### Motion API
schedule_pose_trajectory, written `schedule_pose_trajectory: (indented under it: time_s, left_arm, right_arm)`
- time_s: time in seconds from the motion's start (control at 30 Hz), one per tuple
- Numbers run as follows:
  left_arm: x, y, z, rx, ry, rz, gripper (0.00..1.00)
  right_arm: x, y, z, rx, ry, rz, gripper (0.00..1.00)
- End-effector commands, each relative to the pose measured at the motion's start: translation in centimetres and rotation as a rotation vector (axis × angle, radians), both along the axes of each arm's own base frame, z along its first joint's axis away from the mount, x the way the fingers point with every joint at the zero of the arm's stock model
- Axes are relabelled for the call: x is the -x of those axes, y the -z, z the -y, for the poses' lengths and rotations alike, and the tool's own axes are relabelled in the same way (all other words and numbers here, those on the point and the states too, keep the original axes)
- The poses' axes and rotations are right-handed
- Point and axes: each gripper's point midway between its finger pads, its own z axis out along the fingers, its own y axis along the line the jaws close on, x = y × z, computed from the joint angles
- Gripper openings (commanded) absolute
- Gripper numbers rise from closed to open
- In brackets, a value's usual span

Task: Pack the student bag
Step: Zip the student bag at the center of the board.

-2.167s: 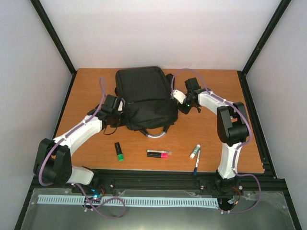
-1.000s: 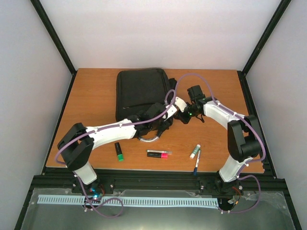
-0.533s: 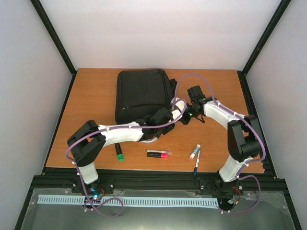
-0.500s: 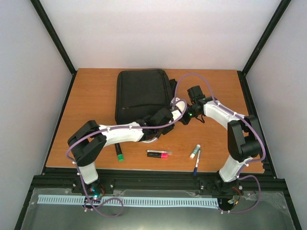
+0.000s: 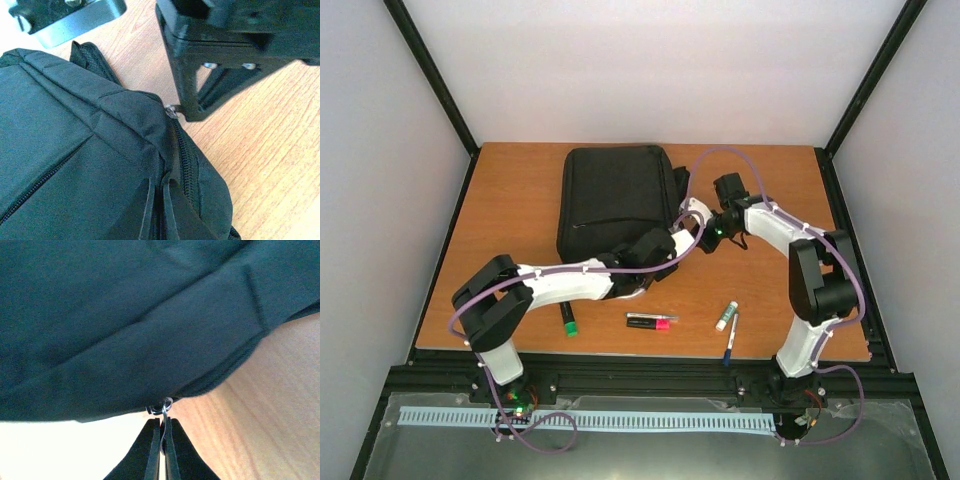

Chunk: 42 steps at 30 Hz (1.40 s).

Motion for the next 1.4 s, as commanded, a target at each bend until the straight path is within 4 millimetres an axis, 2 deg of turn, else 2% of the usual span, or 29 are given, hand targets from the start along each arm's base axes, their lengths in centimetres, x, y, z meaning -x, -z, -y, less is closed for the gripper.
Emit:
schedule_pose_trajectory:
  time_s: [0.0, 0.27, 0.37, 0.47, 0.6, 0.7, 0.77, 0.8, 0.83, 0.87, 0.93, 1.0, 1.03, 1.07, 1.13, 1.17, 1.3, 1.37]
  left_arm:
    - [0.4, -3.3, 0.1, 0.094, 0.0, 0.032, 0.01]
    - [1.2, -2.9, 0.0, 0.114, 0.019, -0.002, 0.01]
    - [1.4, -3.3, 0.0, 0.133, 0.021, -0.01, 0.01]
    - [1.7, -4.6, -0.1, 0.167, 0.025, -0.006, 0.01]
    - [1.8, -6.0, 0.0, 0.205, 0.02, -0.011, 0.04]
    - [2.0, -6.5, 0.0, 0.205, 0.003, -0.057, 0.24]
    - [2.1, -6.9, -0.3, 0.204, -0.028, -0.096, 0.47]
    - [2.1, -7.2, -0.6, 0.213, -0.049, -0.107, 0.64]
    - [2.0, -7.8, -1.1, 0.232, -0.081, -0.103, 0.93]
    - [1.9, -8.5, -1.7, 0.251, -0.115, -0.094, 0.99]
    - [1.5, -10.0, -3.5, 0.288, -0.207, -0.052, 1.0]
    - [0.7, -11.8, -6.2, 0.296, -0.339, 0.012, 1.0]
    - [0.4, -12.2, -7.5, 0.274, -0.399, 0.036, 1.0]
    - [0.2, -12.6, -8.6, 0.247, -0.45, 0.057, 1.0]
    - [0.0, -12.7, -10.2, 0.168, -0.515, 0.087, 1.0]
    - [-0.3, -13.1, -11.7, 0.146, -0.588, 0.13, 1.0]
    - [-1.1, -13.2, -14.3, 0.118, -0.661, 0.132, 1.0]
    - [-1.7, -13.5, -15.4, 0.144, -0.679, 0.105, 1.0]
  right_arm:
    - [-4.5, -0.4, 0.9, 0.046, 0.049, 0.1, 0.03]
    - [-7.6, -0.8, 0.1, 0.023, 0.11, 0.096, 0.03]
    - [-7.4, -1.5, 0.1, 0.015, 0.113, 0.115, 0.04]
    - [-7.0, -2.4, 0.4, 0.007, 0.119, 0.139, 0.05]
    - [-6.8, -3.7, 0.4, -0.02, 0.128, 0.141, 0.13]
    - [-6.3, -4.6, 0.7, -0.031, 0.136, 0.136, 0.28]
    - [-5.8, -5.5, 1.1, -0.04, 0.143, 0.143, 0.36]
    - [-5.5, -5.9, 1.3, -0.041, 0.144, 0.151, 0.41]
    - [-5.2, -6.5, 1.5, -0.043, 0.147, 0.163, 0.48]
    - [-4.9, -7.3, 1.7, -0.047, 0.151, 0.179, 0.53]
    - [-4.1, -8.8, 1.9, -0.054, 0.155, 0.214, 0.63]
    - [-3.4, -10.4, 2.3, -0.058, 0.161, 0.25, 0.73]
    - [-3.0, -11.3, 2.5, -0.062, 0.166, 0.27, 0.82]
    - [-2.7, -11.9, 2.6, -0.064, 0.171, 0.286, 0.98]
    - [-2.0, -13.2, 2.9, -0.072, 0.185, 0.314, 1.0]
    - [-1.6, -13.8, 3.1, -0.079, 0.196, 0.322, 1.0]
    - [-0.6, -16.2, 3.5, -0.111, 0.248, 0.344, 1.0]
    - [-1.0, -19.0, 5.5, -0.092, 0.368, 0.457, 1.0]
